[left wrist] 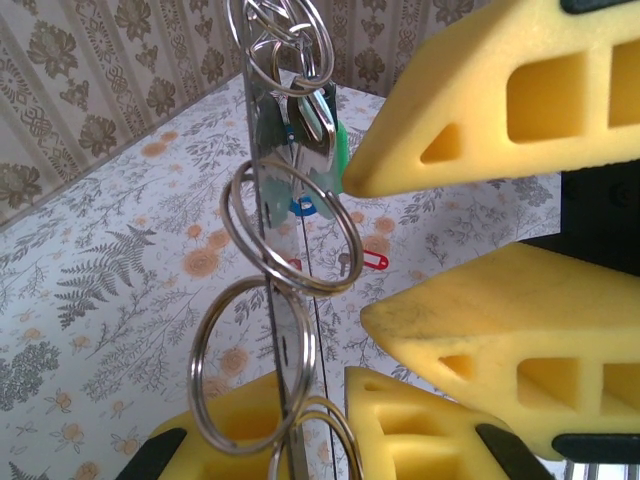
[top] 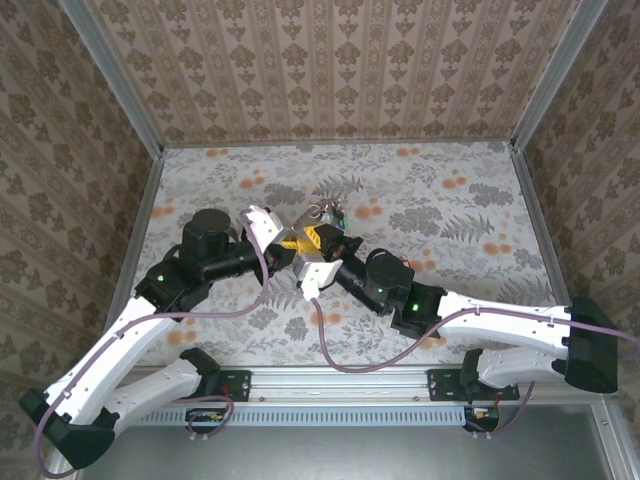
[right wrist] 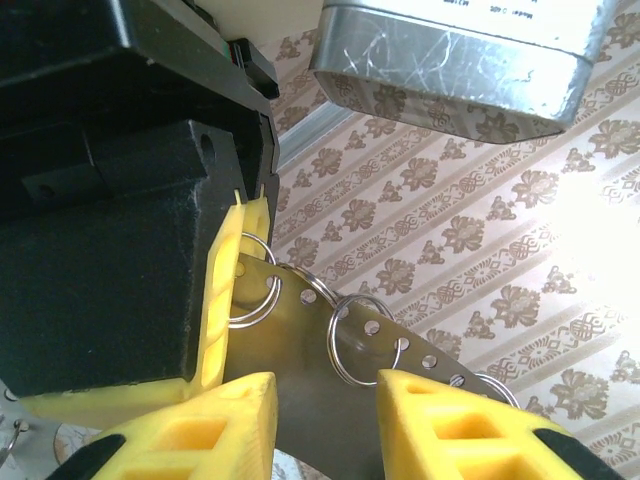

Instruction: Put the keys on the keyring

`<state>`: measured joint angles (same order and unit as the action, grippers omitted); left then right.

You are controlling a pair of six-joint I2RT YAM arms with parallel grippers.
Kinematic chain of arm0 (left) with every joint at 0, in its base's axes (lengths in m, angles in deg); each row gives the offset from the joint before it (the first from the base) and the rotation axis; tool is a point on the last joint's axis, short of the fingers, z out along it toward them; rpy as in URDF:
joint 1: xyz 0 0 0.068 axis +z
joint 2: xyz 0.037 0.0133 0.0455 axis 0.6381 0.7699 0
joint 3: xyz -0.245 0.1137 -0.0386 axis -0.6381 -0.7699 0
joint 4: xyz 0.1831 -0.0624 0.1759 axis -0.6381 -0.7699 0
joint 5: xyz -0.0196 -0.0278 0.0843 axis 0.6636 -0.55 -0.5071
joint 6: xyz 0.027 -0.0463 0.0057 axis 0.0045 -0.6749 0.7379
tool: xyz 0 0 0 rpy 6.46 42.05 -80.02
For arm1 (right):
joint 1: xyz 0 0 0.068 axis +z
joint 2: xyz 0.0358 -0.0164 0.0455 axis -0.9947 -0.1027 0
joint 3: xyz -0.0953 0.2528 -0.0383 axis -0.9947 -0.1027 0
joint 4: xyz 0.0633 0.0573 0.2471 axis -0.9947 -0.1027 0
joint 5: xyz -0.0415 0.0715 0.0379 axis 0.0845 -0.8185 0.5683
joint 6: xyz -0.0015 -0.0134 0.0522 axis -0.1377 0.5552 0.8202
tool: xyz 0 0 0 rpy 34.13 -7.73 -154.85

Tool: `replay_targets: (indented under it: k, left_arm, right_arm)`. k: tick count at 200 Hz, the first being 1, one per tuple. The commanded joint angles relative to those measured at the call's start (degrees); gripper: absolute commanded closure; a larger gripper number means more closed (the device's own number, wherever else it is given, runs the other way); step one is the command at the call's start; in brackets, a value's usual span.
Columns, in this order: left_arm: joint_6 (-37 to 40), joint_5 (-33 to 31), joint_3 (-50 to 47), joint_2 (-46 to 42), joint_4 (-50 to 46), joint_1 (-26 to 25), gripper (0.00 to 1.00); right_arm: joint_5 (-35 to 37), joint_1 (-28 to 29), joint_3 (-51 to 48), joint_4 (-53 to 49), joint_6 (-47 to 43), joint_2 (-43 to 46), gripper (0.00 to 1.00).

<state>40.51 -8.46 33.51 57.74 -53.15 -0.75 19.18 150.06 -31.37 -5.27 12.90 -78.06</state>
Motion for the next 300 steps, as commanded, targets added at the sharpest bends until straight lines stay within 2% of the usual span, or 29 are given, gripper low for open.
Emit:
replay_targets:
  k: [1, 213, 279, 300]
  left_arm:
    - [-0.6, 3.8, 1.5, -0.1, 0.7, -0.5, 1.00]
    - [-1.0, 3.7, 0.1, -0.4, 1.9, -0.5, 1.00]
    - [-0.8, 4.2, -0.5, -1.0, 1.9, -0.5, 1.00]
    - [-0.8, 4.0, -0.9, -1.4, 1.6, -0.3, 1.00]
  right_arm:
    - [1.4, 0.5, 3.2, 6.0, -0.7, -1.0, 0.67]
    - [0.7, 0.8, 2.9, 6.2, -3.9, 0.2, 0.68]
    - [1.8, 0.6, 3.2, 7.2, -8.0, -1.5, 0.68]
    - [0.8, 0.0, 2.9, 5.6, -6.2, 0.1, 0.68]
